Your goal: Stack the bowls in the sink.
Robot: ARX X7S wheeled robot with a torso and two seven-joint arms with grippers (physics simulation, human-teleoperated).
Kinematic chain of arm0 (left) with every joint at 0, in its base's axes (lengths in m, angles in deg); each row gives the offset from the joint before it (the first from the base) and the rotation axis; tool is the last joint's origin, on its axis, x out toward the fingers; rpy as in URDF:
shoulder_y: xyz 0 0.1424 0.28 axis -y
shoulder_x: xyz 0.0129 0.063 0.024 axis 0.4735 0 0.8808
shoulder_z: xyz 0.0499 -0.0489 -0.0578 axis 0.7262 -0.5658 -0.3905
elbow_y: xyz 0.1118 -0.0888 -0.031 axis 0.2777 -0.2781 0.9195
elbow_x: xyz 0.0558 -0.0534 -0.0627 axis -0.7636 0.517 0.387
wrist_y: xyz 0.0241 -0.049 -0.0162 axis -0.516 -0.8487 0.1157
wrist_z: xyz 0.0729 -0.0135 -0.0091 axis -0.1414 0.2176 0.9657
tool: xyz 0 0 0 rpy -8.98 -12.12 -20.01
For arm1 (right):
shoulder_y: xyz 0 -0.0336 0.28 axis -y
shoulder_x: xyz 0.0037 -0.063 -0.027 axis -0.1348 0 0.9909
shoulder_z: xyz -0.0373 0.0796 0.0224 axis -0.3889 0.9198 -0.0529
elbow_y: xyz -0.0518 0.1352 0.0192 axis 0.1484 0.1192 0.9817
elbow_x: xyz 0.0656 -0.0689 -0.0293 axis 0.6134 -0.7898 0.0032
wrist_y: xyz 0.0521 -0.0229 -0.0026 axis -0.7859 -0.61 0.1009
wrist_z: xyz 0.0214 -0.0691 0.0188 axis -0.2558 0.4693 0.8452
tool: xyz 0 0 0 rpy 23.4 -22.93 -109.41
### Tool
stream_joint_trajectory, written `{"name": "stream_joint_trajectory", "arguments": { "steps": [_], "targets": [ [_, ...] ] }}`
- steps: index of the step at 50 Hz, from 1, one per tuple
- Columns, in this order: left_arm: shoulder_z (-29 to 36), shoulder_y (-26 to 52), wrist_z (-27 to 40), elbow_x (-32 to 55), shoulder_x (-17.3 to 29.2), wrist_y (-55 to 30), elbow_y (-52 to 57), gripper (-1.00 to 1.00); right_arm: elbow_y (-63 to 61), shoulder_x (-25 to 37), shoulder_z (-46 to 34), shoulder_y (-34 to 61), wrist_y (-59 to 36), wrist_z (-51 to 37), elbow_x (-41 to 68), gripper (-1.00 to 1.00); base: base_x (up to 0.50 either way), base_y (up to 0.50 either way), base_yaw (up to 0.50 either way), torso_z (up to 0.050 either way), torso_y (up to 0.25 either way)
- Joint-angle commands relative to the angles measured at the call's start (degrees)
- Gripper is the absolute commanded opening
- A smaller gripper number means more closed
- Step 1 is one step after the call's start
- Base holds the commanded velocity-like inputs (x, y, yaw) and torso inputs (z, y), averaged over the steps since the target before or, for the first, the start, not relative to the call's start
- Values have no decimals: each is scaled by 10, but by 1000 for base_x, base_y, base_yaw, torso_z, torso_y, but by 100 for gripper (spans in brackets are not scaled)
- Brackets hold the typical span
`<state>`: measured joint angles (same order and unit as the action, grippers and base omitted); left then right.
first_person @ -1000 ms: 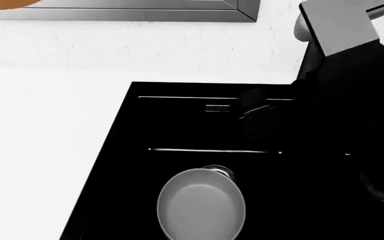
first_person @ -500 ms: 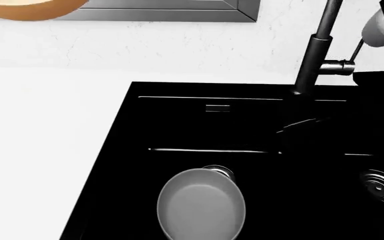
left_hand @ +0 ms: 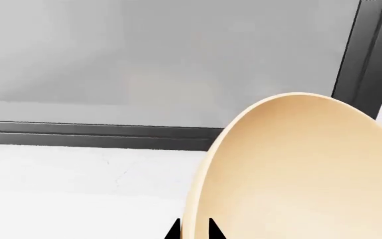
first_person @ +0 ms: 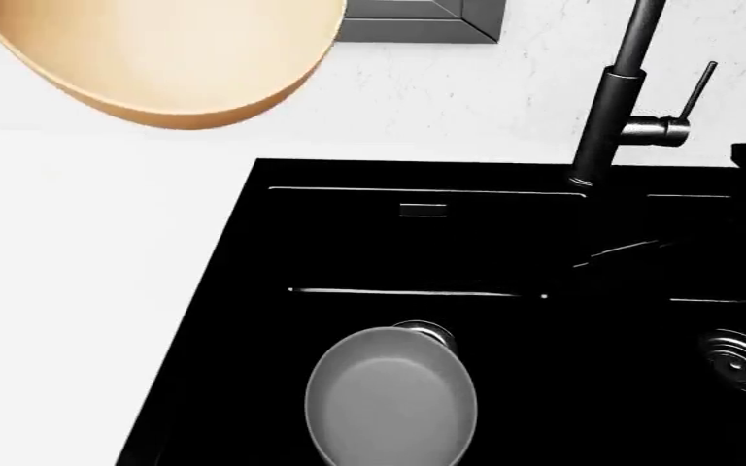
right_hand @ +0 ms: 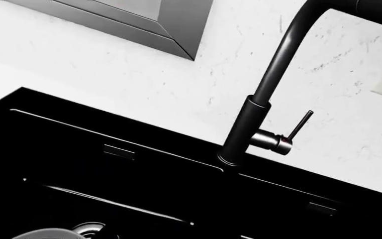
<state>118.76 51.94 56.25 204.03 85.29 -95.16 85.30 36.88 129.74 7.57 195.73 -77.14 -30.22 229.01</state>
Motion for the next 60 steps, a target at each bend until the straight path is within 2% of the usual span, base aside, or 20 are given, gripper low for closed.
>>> {"name": "stream_joint_trajectory", "arguments": {
  "steps": [1, 17, 35, 52, 60],
  "targets": [
    [15, -16, -28, -19, -33, -9, -12, -100, -6, 6, -5, -6, 2, 6, -7, 100, 0, 0, 0, 0, 0],
    [45, -49, -36, -13, -75, -21, 4, -100, -12, 12, -11, -8, 5, 7, -7, 100, 0, 0, 0, 0, 1],
    [80, -119, -65, -9, -85, -44, 52, -100, -13, 20, -13, 7, 0, 2, 4, 100, 0, 0, 0, 1, 0],
    [87, -165, -89, -3, -107, -25, 78, -100, -18, 29, -20, -3, 3, 11, -8, 100, 0, 0, 0, 0, 1],
    [71, -192, -101, -1, -113, 14, 82, -100, -20, 35, -22, -5, 3, 12, -9, 100, 0, 0, 0, 0, 0]
  ]
}}
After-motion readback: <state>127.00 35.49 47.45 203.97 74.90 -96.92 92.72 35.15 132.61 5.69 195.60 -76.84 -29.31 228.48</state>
